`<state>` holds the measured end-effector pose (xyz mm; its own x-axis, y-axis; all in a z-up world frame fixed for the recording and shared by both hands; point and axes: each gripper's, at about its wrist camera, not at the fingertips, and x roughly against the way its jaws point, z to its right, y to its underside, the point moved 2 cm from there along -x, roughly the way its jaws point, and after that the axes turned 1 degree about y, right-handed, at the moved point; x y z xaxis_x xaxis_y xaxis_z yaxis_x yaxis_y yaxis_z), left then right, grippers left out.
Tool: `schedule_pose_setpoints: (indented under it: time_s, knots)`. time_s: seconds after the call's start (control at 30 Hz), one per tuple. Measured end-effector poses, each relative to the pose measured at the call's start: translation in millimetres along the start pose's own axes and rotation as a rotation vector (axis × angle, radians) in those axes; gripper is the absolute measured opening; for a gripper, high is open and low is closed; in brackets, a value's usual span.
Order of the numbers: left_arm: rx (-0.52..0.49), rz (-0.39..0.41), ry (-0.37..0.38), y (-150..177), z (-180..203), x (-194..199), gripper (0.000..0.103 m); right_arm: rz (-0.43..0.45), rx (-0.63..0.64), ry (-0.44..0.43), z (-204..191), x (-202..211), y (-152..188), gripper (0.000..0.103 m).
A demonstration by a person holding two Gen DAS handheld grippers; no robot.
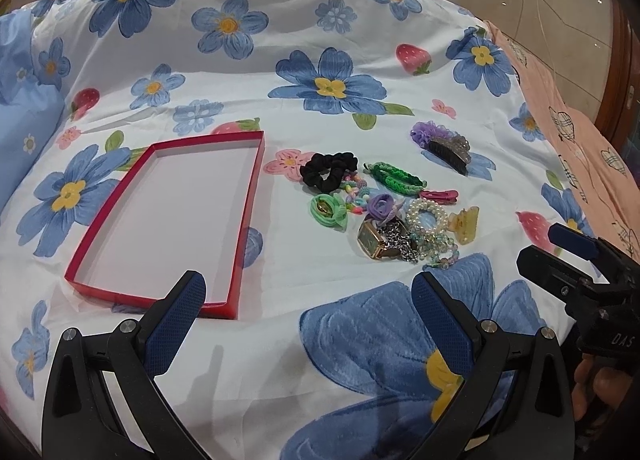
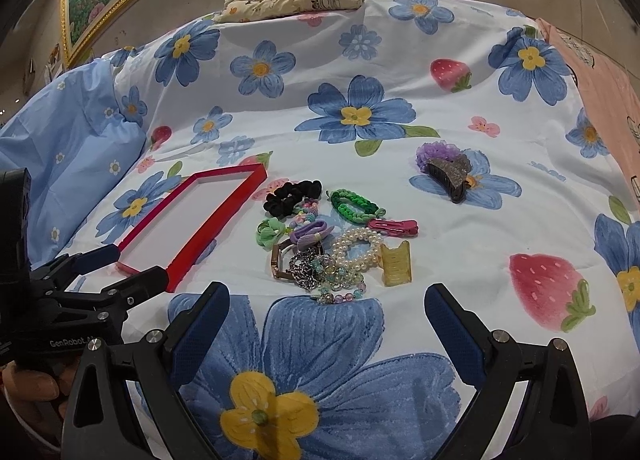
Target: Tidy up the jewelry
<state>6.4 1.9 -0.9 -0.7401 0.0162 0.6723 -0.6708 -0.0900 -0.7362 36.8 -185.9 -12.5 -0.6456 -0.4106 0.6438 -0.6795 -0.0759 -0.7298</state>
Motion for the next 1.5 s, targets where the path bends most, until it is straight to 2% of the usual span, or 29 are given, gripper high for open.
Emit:
schedule_pose_setpoints:
  time_s: [0.23,0.7,0.87,0.93,1.1,1.23,1.3,1.33,1.5]
  knots:
    - [0.013,-0.031,0.01,-10.8,-9.0,-14.1,0.103,-0.001,-0.007,0.0,4.4,-6.6,-9.2,0.099]
    - [0.049,-0.088,0.047,-38.5,-33.5,-46.4,0.103,-0.045,-0.048,-0.064,18.6,-39.5,-36.6,0.098]
    - [0.03,-0.112,0.058,-60.9,-34.8,-67.6,0.096,-0.075,-0.049,-0.076,29.3,-60.0,-54.6,0.084]
    - [0.016,-0.122,0.059,-70.8,-34.4,-78.9,0.09,-0.097,-0.04,-0.073,33.6,-70.5,-63.5,0.079]
    - [-0.008,-0.165,0.081,-91.4,-32.8,-111.7,0.081,-0.146,0.005,-0.063,42.8,-101.7,-84.0,0.075]
    - [-0.034,-0.195,0.098,-104.3,-28.9,-136.7,0.078,-0.207,0.006,-0.065,53.4,-132.9,-91.1,0.064]
    - [-0.035,-0.219,0.101,-108.8,-29.7,-150.4,0.067,-0.242,0.012,-0.065,56.9,-146.6,-91.2,0.056]
    - [-0.039,-0.232,0.106,-111.0,-29.7,-157.7,0.066,-0.257,0.015,-0.065,58.4,-151.9,-91.1,0.052]
    - [-0.077,-0.294,0.11,-115.9,-24.0,-192.0,0.066,-0.312,0.054,-0.067,59.7,-176.3,-94.1,0.05]
